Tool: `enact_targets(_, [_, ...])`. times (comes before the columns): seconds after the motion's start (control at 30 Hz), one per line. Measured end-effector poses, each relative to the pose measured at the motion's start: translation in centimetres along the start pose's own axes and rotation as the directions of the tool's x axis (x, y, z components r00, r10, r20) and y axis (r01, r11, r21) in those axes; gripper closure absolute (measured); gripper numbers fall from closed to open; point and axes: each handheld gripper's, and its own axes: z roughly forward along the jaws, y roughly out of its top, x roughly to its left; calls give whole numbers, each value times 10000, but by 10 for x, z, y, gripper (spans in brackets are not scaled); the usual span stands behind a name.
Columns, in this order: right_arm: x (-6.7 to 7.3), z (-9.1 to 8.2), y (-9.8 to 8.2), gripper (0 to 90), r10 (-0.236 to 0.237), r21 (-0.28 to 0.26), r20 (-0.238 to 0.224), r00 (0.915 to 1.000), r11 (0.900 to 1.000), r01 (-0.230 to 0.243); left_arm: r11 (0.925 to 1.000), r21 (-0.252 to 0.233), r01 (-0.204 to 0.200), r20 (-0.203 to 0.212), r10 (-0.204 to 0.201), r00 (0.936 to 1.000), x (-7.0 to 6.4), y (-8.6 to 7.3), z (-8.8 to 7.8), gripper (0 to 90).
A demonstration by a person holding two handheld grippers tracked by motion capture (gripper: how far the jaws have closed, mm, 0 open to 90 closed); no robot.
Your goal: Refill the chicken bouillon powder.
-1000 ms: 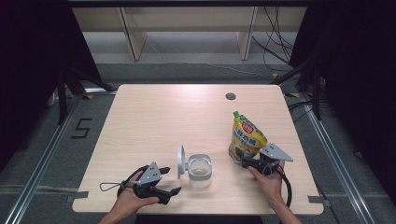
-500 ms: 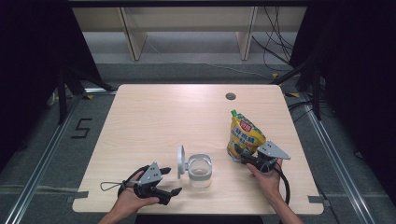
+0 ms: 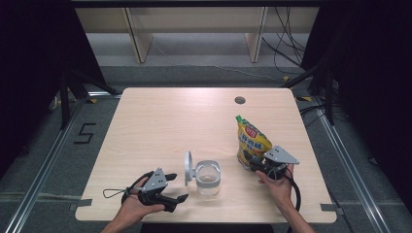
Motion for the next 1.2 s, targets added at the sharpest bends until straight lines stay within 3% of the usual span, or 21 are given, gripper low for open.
enact_targets(0.03, [3,-3,1,382,164,274,67,9998,9995,-166,9995,-34,316,11,-316,9995,-1,-1,1,188])
enact_targets(0.07, [0,-3,2,382,-361,18,62,9993,9993,361,9994,-51,347,3,-347,9994,-1,-1,1,188])
enact_targets(0.1, [1,-4,2,382,-364,7,143,9992,9993,364,9994,-52,356,-2,-356,9994,-1,-1,1,188])
enact_targets(0.17, [2,-9,4,384,-347,185,123,9993,9992,344,9994,-57,328,0,-328,9995,-1,-1,1,188])
enact_targets(0.3, [5,-21,12,385,-961,354,319,9949,9948,950,10000,-72,52,-59,-53,10000,0,0,-1,188])
enact_targets(0.37, [6,-27,18,386,-1378,114,444,9895,9904,1375,10000,-41,64,-92,-65,9999,1,0,-1,188])
enact_targets(0.43, [10,-33,23,386,-1884,174,600,9802,9821,1877,9996,3,283,-37,-283,9996,0,-1,0,188])
enact_targets(0.5, [18,-44,30,387,-2625,244,827,9614,9649,2614,9995,-7,311,-26,-311,9995,0,-2,0,188])
enact_targets(0.53, [18,-44,30,387,-2625,244,827,9614,9649,2614,9995,-65,306,-58,-306,9995,0,-1,0,188])
enact_targets(0.63, [26,-55,36,387,-3398,276,1063,9345,9404,3389,9999,-25,128,-113,-128,9999,0,-1,0,188])
enact_targets(0.67, [28,-57,36,387,-3356,241,1071,9359,9419,3350,9996,-22,276,-23,-276,9996,-1,-1,0,188])
enact_targets(0.7, [30,-60,38,387,-3503,243,1085,9303,9365,3498,9996,-27,263,-27,-263,9996,-1,-1,0,188])
enact_targets(0.77, [35,-67,40,387,-3995,272,1148,9095,9165,3991,10000,-24,1,-68,-1,10000,1,0,0,188])
enact_targets(0.8, [38,-71,41,387,-4469,408,1217,8863,8944,4454,10000,-25,48,-112,-48,9999,1,0,0,188])
enact_targets(0.83, [38,-71,41,387,-4469,408,1217,8863,8944,4454,10000,-8,77,-127,-77,9999,1,0,0,188])
enact_targets(0.9, [43,-75,41,387,-4763,542,1286,8698,8791,4735,9999,-92,101,-106,-102,9999,1,-1,0,188])
enact_targets(0.93, [47,-77,41,388,-5031,630,1292,8545,8641,4993,9996,-41,266,-76,-266,9996,0,-1,0,188])
enact_targets(0.97, [49,-79,41,388,-5106,645,1314,8497,8597,5066,9995,-87,291,-77,-292,9995,1,-1,0,188])
enact_targets(1.1, [60,-85,40,388,-6099,999,1351,7809,7925,6017,9998,-39,171,-132,-172,9998,1,-1,-1,188])
enact_targets(1.17, [62,-86,39,388,-6160,1050,1417,7749,7877,6070,9996,-85,265,-91,-266,9996,1,0,0,188])
enact_targets(1.2, [63,-86,39,389,-6385,1168,1409,7566,7696,6277,9996,-52,269,-81,-270,9996,1,-1,0,188])
